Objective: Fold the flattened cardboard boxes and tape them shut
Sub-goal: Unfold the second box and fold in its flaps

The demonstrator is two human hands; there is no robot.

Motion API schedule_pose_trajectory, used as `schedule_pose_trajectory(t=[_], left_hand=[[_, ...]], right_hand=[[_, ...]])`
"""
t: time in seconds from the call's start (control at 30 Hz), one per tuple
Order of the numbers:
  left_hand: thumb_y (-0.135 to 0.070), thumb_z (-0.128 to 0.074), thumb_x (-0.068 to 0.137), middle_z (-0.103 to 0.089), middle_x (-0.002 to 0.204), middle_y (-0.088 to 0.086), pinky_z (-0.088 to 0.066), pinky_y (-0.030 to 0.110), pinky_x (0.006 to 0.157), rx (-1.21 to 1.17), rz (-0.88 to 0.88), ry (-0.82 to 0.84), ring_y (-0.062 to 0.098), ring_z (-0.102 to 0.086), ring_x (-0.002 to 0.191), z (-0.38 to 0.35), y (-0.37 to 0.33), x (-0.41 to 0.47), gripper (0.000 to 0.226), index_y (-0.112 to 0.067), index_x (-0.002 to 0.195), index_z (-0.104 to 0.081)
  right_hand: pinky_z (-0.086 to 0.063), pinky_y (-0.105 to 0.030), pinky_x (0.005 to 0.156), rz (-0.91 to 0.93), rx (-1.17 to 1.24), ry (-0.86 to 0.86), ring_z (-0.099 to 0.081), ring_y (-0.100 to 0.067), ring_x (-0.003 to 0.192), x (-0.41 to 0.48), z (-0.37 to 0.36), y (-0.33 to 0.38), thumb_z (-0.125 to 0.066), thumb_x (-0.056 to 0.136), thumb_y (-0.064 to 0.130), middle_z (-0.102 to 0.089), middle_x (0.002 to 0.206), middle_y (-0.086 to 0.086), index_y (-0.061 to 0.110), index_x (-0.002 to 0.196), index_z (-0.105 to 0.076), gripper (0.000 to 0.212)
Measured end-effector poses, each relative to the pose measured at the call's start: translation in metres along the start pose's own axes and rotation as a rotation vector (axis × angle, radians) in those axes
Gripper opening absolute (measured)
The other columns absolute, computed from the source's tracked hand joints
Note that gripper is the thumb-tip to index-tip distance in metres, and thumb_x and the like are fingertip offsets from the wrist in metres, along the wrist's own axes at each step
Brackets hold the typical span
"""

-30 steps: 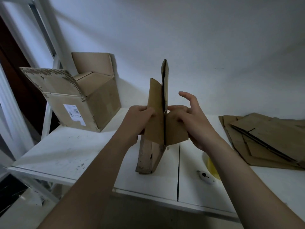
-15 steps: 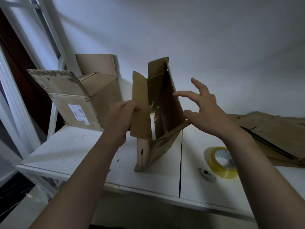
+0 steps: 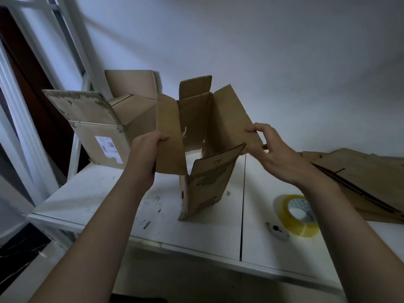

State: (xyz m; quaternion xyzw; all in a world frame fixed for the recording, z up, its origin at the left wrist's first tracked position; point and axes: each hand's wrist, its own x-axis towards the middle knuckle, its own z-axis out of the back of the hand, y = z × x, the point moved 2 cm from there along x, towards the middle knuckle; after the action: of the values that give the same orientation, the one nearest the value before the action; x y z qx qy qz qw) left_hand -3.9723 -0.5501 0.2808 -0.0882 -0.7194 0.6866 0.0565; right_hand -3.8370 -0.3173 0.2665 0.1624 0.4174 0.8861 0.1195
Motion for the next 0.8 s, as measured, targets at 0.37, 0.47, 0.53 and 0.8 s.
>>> schedule_pose_trajectory(t=[0.37,0.47,0.53,0.8], left_hand=[[-0.020,-0.057,0.096,-0.061,0.101,0.012,-0.049,0.041,0.077,0.069,-0.081,-0.067,0.029,-0.061,0.092,-0.003,-0.002,0.003,0.012,-0.018,0.084,-0.059],[-0.018,-0.053,0.098,-0.055,0.083,0.001,-0.046,0.028,0.064,0.137,-0.161,-0.083,0.016,-0.056,0.077,-0.003,-0.004,0.003,0.023,-0.020,0.075,-0.054],[-0.016,-0.051,0.099,-0.052,0.079,-0.002,-0.045,0.019,0.052,0.194,-0.206,-0.080,0.009,-0.052,0.070,-0.003,-0.005,0.001,0.026,-0.020,0.073,-0.053],[-0.015,-0.059,0.096,-0.050,0.117,0.003,-0.052,0.027,0.073,0.397,-0.303,-0.120,0.015,-0.055,0.097,0.006,-0.017,0.005,0.043,-0.015,0.133,-0.036]], right_hand=[[-0.052,-0.023,0.073,-0.011,0.227,-0.312,-0.056,-0.018,0.106,0.013,-0.044,0.001,-0.084,0.077,0.040,-0.040,0.126,0.009,0.034,0.127,-0.035,0.070],[-0.047,-0.017,0.063,0.005,0.308,-0.327,-0.055,-0.011,0.098,0.014,-0.046,0.002,-0.082,0.081,0.030,-0.040,0.117,0.013,0.032,0.128,-0.035,0.067],[-0.048,-0.020,0.060,-0.003,0.339,-0.328,-0.054,-0.010,0.093,0.014,-0.046,0.002,-0.082,0.082,0.026,-0.040,0.111,0.019,0.030,0.130,-0.034,0.068],[-0.061,-0.030,0.071,0.097,0.303,-0.298,-0.057,-0.013,0.099,0.009,-0.053,0.005,-0.082,0.082,0.022,-0.038,0.122,0.016,0.035,0.134,-0.032,0.073]])
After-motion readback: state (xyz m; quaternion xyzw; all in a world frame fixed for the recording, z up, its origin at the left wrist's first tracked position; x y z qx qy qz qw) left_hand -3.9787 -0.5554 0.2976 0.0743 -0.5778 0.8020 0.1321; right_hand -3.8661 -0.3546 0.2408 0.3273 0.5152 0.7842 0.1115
